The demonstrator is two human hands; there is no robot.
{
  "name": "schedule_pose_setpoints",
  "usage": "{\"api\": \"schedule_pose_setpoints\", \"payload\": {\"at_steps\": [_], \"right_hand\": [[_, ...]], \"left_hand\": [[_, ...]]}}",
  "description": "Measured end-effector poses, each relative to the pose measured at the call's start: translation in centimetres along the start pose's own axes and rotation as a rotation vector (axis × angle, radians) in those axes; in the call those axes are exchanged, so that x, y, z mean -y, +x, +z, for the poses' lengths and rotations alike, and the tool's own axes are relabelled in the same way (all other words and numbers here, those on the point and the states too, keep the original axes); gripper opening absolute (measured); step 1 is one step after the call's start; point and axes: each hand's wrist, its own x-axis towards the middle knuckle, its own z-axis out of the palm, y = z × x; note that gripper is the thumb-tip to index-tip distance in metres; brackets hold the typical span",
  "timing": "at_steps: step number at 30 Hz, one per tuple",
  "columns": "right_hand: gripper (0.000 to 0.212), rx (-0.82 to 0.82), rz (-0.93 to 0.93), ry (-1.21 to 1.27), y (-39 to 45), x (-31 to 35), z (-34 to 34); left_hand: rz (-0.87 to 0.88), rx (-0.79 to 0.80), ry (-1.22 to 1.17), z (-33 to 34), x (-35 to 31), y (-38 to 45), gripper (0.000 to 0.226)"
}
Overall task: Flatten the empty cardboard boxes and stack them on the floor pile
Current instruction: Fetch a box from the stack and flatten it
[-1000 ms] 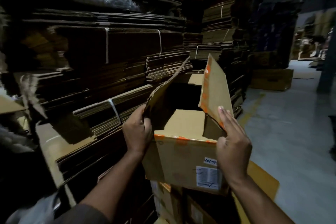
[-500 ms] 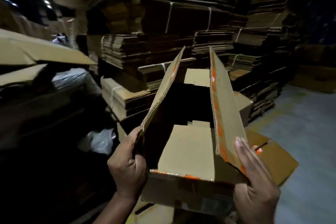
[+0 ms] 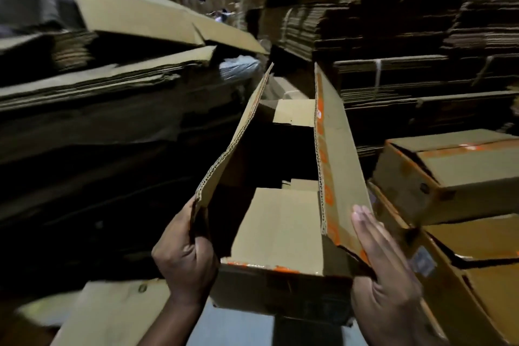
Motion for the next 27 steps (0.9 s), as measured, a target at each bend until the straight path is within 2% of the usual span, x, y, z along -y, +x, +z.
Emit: {"api": "schedule_pose_setpoints", "payload": {"at_steps": [1, 3, 5, 7, 11, 14, 21, 24, 27], "right_hand": [[0.041, -0.014, 0.067, 0.022, 1.0, 1.2, 0.7], [0.035, 0.020, 0.047, 0.075, 0.1, 2.9, 2.3], [0.055, 0.057, 0.141, 0.214, -0.5, 3.6, 3.2], [0.076, 0.164, 0.194, 0.256, -0.4, 4.7, 5.4], [0.091, 0.306, 0.284, 0.393, -1.9, 4.9, 10.3], [0.091, 0.425, 0.304, 0.477, -3.4, 4.8, 14.0], [0.076, 0.770, 0.365, 0.638, -9.2, 2.0, 22.2], [0.068, 0.939, 0.366, 0.658, -13.8, 0.4, 26.3], [0.052, 1.023, 0.425, 0.603, -19.1, -0.3, 31.0]], "left_hand": [[-0.021, -0.022, 0.016, -1.1, 0.5, -0.3, 0.032], [-0.084, -0.082, 0.070, -3.2, 1.5, -1.2, 0.035], [-0.140, -0.114, 0.133, -4.7, 2.5, -2.3, 0.036], [-0.185, -0.145, 0.199, -5.9, 3.6, -3.4, 0.033], [-0.275, -0.186, 0.309, -7.2, 6.1, -6.3, 0.026], [-0.376, -0.150, 0.408, -7.6, 8.3, -9.0, 0.021], [-0.582, 0.171, 0.644, -6.4, 13.3, -16.5, 0.026], [-0.655, 0.463, 0.713, -5.5, 17.4, -20.4, 0.022], [-0.708, 0.796, 0.665, -4.4, 21.7, -24.3, 0.024]]}}
